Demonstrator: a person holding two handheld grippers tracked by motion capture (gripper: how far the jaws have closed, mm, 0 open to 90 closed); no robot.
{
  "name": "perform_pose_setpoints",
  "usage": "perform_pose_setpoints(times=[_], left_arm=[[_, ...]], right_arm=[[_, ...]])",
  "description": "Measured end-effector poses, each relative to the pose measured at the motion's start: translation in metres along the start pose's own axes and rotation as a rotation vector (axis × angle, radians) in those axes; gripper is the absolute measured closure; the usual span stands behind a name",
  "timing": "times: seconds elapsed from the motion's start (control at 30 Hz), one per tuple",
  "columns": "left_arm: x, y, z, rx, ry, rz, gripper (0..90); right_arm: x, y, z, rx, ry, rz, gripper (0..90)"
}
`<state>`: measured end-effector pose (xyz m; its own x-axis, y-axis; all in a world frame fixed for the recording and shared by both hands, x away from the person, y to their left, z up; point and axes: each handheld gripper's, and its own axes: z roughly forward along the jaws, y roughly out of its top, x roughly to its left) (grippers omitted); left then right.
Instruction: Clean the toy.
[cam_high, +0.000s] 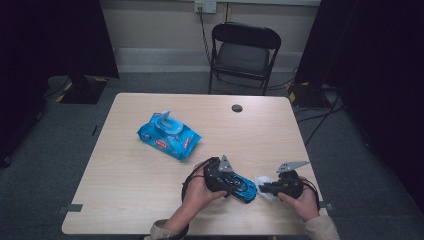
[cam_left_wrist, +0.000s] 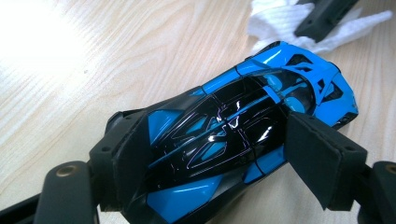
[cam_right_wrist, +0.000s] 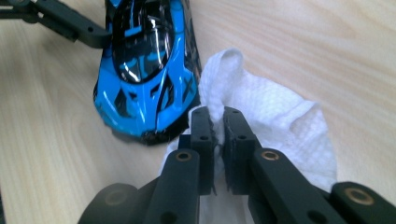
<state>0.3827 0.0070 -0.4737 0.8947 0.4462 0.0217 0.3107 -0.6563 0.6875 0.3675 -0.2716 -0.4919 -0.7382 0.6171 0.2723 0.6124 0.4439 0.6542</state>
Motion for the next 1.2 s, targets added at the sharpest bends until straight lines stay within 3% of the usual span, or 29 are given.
perform_pose_setpoints(times=[0.13, 0.3, 0.4, 0.53, 0.67, 0.77, 0.8, 1.2], left_arm=[[0.000, -0.001, 0.000, -0.004, 0.001, -0.004, 22.8], [-0.001, 0.000, 0.000, -0.003, 0.001, -0.004, 22.7], [-0.001, 0.000, 0.000, -0.002, 0.001, -0.003, 22.7], [-0.001, 0.000, 0.000, -0.003, -0.001, -0.003, 22.7], [-0.001, 0.000, 0.001, -0.005, -0.002, -0.007, 21.7], [-0.001, 0.000, 0.002, -0.007, -0.004, -0.007, 20.9], [-0.001, 0.000, 0.002, -0.010, -0.004, -0.007, 20.8], [-0.001, -0.001, 0.004, -0.031, -0.014, -0.010, 19.5]], right_arm=[[0.001, -0.002, -0.006, -0.002, -0.010, -0.004, 84.6], [-0.002, 0.006, -0.016, -0.048, -0.029, 0.001, 84.5], [-0.003, 0.024, -0.020, -0.097, -0.041, -0.009, 84.5], [-0.004, 0.039, -0.017, -0.112, -0.056, -0.016, 84.5], [-0.007, 0.063, 0.000, -0.120, -0.060, -0.005, 84.5], [-0.008, 0.069, 0.008, -0.118, -0.061, -0.003, 84.5], [-0.007, 0.077, 0.018, -0.111, -0.059, -0.004, 84.5], [0.002, 0.104, 0.064, -0.084, -0.037, 0.012, 84.4]])
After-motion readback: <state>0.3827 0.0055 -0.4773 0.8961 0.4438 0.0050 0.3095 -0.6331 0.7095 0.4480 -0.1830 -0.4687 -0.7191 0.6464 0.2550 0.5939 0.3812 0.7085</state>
